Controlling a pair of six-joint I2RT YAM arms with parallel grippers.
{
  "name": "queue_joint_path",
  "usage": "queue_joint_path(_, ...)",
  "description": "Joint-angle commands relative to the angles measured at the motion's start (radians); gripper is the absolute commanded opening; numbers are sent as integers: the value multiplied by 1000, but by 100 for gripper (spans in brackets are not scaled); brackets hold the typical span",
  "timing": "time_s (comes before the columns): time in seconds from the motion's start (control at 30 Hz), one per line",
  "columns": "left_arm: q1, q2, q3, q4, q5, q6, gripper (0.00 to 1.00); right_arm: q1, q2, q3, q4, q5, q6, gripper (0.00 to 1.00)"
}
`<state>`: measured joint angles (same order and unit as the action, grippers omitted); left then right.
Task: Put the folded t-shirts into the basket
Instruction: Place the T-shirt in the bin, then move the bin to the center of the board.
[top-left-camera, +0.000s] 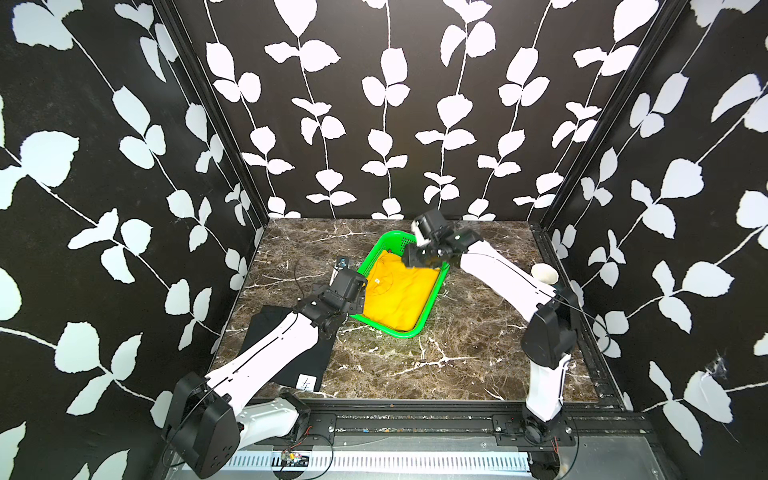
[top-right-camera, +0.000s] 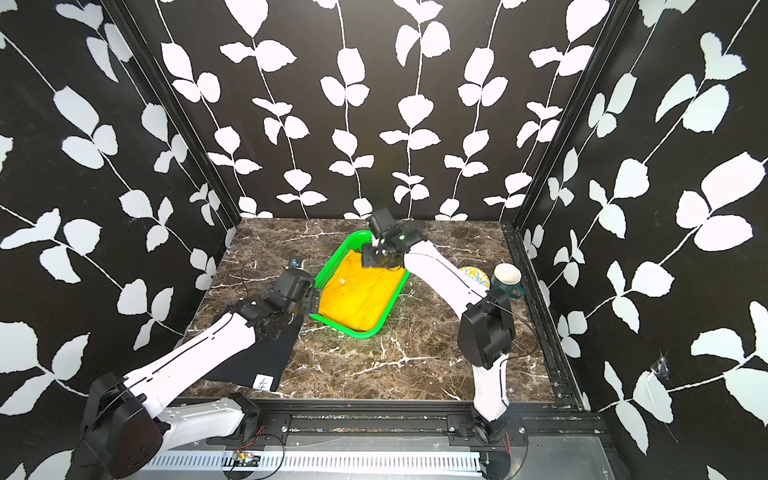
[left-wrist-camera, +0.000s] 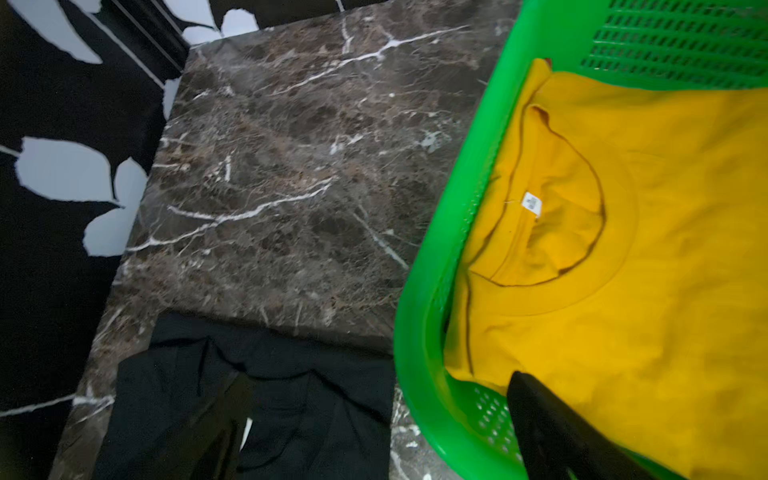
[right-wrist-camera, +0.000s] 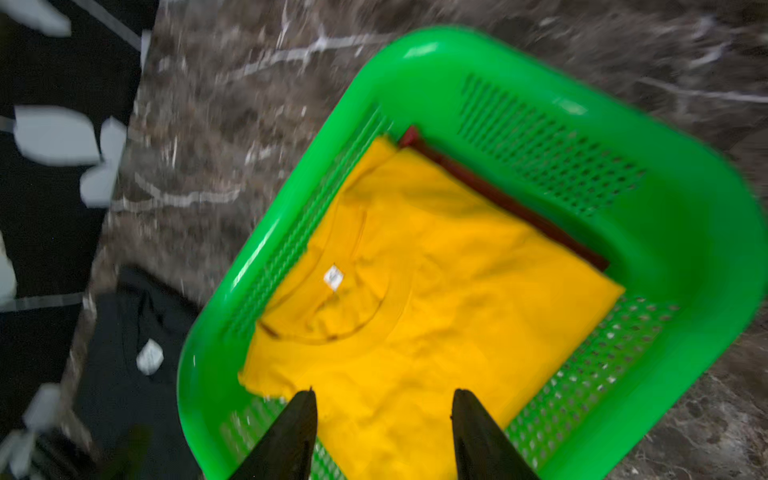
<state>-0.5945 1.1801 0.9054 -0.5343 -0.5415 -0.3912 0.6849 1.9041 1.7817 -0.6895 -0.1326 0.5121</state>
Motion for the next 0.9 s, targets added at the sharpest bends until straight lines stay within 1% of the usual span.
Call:
queue_joint_path(0.0,62,-66,4,-173,-18,-220,99,109,-54,-98,86,-117,-215,67)
queue_joint_path(0.1,166,-170,-41,-222,34,-353,98,182,-105,-195,128,-173,-346,68)
queue_joint_path(0.17,221,-242,-75,-227,40,-388,98,222,-147,-294,187,-171,-463,69)
queue_joint_path(0.23,263,-302,-92,-246,17,-403,98,267,-176,-381,253,-106,-596,70)
queue_joint_path(0.27,288,-321,-97,-256,11,-399,98,288,-184,-407,273,-73,-637,70)
queue_joint_path(0.37,355,-341,-102,-284,-17,-389,98,320,-153,-412,268,12,-702,70)
queue_joint_path(0.43,399,-342,-110,-292,-59,-398,98,327,-99,-370,232,36,-715,68)
queue_joint_path(0.47,418,-341,-116,-287,-64,-400,98,329,-68,-345,215,41,-712,64)
queue_joint_path(0.53,452,-332,-132,-280,-55,-412,98,327,-2,-288,188,122,-645,62)
queue_joint_path(0.6,466,-329,-155,-273,-44,-438,98,309,53,-215,168,209,-579,58)
queue_joint_path(0.63,468,-331,-170,-266,-42,-451,98,296,76,-181,151,226,-546,57)
queue_joint_path(0.77,473,-347,-237,-209,1,-462,98,234,111,-113,193,236,-462,51)
queue_joint_path(0.8,473,-346,-243,-204,9,-464,98,218,118,-94,199,245,-445,52)
queue_joint_path(0.87,475,-342,-253,-194,30,-467,99,207,137,-54,218,234,-452,52)
